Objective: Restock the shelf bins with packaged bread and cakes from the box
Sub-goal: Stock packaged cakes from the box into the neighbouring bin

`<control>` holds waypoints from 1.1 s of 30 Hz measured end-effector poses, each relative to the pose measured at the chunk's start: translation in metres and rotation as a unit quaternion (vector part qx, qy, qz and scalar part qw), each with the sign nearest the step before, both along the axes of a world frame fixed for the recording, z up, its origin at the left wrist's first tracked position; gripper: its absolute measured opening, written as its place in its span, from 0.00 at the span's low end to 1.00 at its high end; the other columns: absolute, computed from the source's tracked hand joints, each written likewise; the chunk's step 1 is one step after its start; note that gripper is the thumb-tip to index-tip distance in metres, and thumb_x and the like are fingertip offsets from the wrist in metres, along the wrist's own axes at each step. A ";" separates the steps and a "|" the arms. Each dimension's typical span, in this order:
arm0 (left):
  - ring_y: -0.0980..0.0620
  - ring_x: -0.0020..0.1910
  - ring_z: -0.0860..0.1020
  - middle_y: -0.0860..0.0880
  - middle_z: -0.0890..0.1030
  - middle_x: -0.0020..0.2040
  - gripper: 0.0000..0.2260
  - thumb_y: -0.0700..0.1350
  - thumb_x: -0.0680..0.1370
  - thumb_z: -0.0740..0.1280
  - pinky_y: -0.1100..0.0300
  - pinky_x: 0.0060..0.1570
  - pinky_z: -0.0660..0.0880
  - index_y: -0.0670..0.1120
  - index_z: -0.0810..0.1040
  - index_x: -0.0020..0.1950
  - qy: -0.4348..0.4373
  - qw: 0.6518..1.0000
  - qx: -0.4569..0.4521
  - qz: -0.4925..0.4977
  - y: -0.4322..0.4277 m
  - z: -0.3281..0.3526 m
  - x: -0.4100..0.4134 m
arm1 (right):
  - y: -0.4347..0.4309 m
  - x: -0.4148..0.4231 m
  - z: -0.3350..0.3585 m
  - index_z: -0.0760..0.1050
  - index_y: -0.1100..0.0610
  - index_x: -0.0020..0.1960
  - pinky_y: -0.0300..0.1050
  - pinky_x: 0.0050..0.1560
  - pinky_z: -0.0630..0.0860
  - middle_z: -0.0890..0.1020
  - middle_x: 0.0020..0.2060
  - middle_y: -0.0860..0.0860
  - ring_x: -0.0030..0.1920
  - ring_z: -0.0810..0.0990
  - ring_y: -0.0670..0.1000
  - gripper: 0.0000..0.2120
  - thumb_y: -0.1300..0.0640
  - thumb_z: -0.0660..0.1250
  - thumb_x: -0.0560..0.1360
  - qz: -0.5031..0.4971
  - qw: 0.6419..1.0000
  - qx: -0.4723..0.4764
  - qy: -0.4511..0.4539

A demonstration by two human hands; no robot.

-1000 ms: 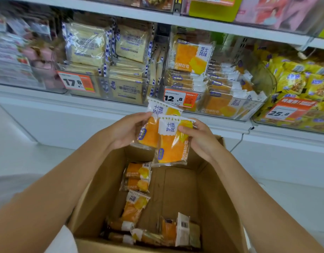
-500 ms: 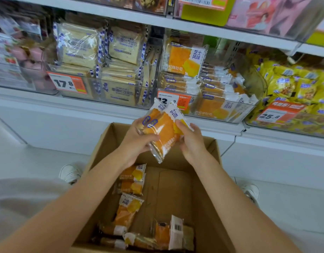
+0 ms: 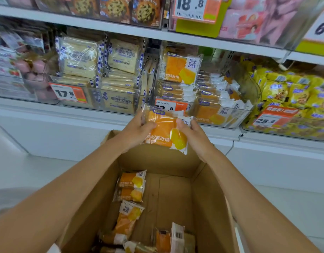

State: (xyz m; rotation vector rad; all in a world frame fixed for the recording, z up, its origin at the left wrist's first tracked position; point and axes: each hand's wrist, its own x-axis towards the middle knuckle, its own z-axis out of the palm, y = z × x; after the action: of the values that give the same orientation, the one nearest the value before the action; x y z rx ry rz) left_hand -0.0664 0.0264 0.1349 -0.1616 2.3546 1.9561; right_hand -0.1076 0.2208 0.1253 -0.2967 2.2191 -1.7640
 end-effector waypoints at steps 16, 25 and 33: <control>0.41 0.65 0.71 0.42 0.74 0.64 0.21 0.62 0.76 0.66 0.41 0.65 0.69 0.48 0.76 0.60 0.164 0.919 -0.359 0.002 -0.030 0.053 -0.188 | -0.016 -0.152 0.064 0.64 0.53 0.62 0.26 0.34 0.72 0.78 0.50 0.46 0.48 0.78 0.40 0.27 0.55 0.76 0.72 -0.142 0.974 0.048 0.170; 0.53 0.75 0.63 0.52 0.64 0.77 0.37 0.52 0.75 0.73 0.55 0.74 0.62 0.49 0.57 0.79 0.221 0.951 -0.211 0.049 -0.026 0.048 -0.193 | -0.027 -0.167 0.059 0.61 0.51 0.69 0.42 0.49 0.80 0.81 0.53 0.46 0.52 0.81 0.47 0.35 0.60 0.77 0.69 -0.138 0.983 0.015 0.120; 0.48 0.77 0.61 0.51 0.61 0.79 0.40 0.55 0.76 0.70 0.39 0.72 0.63 0.57 0.49 0.80 0.229 0.905 -0.358 0.031 -0.028 0.045 -0.188 | -0.025 -0.165 0.055 0.58 0.54 0.74 0.52 0.63 0.76 0.78 0.58 0.47 0.55 0.78 0.45 0.38 0.56 0.76 0.71 -0.129 0.975 0.082 0.159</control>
State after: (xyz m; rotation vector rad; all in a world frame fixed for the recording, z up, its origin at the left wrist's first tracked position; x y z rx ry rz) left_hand -0.2544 -0.0011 0.1795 0.2176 3.3105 1.1243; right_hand -0.2728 0.1954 0.1802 -0.2813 2.7223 -1.7420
